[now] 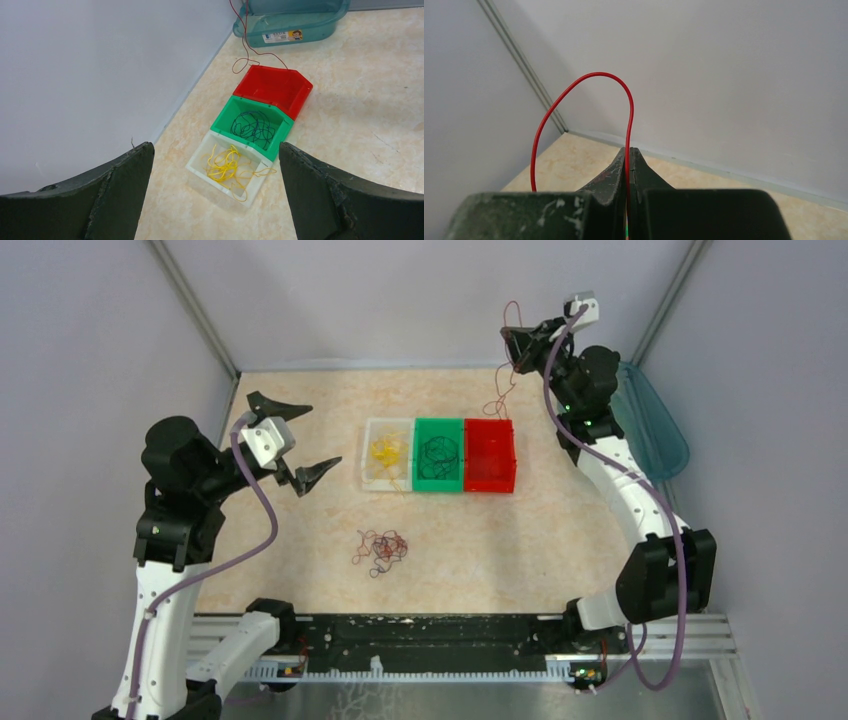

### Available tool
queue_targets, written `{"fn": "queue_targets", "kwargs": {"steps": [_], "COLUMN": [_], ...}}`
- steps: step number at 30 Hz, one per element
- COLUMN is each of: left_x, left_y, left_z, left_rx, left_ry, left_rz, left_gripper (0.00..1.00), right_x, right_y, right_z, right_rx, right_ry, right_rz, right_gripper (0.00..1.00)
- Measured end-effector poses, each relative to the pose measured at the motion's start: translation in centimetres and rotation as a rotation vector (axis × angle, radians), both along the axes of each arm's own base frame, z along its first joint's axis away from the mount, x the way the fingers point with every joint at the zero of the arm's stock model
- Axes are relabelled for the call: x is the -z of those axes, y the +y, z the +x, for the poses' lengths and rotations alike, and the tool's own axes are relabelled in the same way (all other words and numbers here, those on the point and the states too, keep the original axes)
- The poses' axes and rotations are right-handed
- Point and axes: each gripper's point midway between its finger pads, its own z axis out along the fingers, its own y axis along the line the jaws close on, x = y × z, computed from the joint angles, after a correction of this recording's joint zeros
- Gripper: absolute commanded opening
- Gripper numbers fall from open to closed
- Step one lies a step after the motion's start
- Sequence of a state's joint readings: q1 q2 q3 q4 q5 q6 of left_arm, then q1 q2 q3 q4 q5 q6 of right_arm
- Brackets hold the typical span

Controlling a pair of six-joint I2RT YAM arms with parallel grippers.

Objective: Untangle the cables
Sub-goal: Place the cable in the bin.

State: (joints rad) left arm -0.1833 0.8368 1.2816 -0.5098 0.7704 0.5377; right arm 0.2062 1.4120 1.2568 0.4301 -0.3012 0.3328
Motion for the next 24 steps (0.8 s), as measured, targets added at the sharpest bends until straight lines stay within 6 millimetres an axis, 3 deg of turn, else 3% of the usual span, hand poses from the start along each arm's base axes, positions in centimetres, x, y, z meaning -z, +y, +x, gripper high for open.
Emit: {"fn": "queue_targets", "kwargs": {"steps": [15, 24], "left_x": [-0.2, -0.3], "left_y": [0.0, 0.0], "left_z": [0.0, 0.0], "left_rx": [0.0, 0.001], "left_ry": [-0.005, -0.005], "left_rz": [0.003, 0.003], "left_gripper": [0.99, 1.0], "right_x": [-0.4, 1.6], "right_y": [1.7, 1.2], "right_z": [-1.4, -1.5], "right_rx": [-0.118, -0.09], "right_ry": [-0.019, 0.013], "right_rz": [0.007, -0.014], "right_gripper": [0.0, 0.0]}}
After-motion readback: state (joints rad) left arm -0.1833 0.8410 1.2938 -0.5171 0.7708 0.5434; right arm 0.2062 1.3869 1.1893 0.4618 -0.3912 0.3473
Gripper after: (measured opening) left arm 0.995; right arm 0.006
